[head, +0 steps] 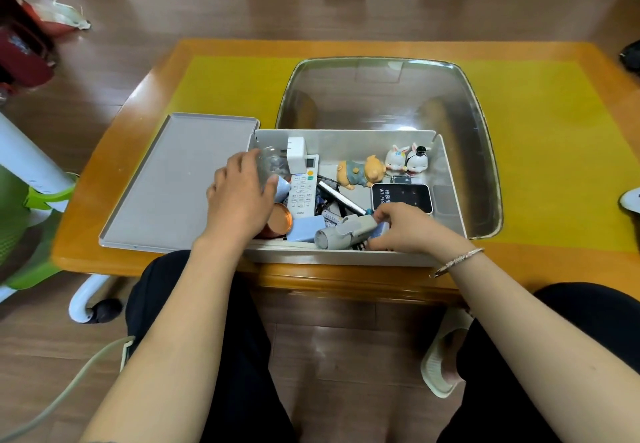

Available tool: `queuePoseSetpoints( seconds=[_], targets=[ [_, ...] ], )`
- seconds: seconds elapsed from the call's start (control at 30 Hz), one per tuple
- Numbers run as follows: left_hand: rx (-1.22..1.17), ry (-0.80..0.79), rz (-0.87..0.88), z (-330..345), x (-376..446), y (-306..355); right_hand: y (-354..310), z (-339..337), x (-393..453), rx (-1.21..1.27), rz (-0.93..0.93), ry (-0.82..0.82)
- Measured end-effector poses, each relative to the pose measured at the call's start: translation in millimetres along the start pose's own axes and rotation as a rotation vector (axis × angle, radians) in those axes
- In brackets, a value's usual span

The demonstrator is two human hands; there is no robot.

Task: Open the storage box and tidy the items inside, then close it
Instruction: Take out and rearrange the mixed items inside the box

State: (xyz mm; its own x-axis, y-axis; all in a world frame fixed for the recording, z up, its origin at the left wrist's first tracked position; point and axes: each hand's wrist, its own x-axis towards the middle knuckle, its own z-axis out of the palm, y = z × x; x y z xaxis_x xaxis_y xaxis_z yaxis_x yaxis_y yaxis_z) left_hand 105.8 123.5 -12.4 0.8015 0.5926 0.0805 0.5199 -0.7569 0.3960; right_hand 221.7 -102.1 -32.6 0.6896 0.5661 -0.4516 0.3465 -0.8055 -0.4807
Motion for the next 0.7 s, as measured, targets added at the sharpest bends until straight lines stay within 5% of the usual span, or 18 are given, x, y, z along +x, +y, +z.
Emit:
queuePoseSetpoints(
  seconds=[0.17,0.37,0.53,0.7],
  targets=[
    [-0.076,-0.16,-0.163,5,-2,-4,-15,-1,-2,0.3,-0.033,0.04],
    [-0.144,-0.117,-0.115,3,2,-11,-35,0,9,0.408,-0.194,0.186],
    [-0.164,-0.097,-0.107,2,7,-15,-44,-2,16,0.655,-0.35,0.086],
    [-0.095,-0.073,-0.085,4,10,-15,-46,-6,20,0.579,-0.342,0.217]
  ],
)
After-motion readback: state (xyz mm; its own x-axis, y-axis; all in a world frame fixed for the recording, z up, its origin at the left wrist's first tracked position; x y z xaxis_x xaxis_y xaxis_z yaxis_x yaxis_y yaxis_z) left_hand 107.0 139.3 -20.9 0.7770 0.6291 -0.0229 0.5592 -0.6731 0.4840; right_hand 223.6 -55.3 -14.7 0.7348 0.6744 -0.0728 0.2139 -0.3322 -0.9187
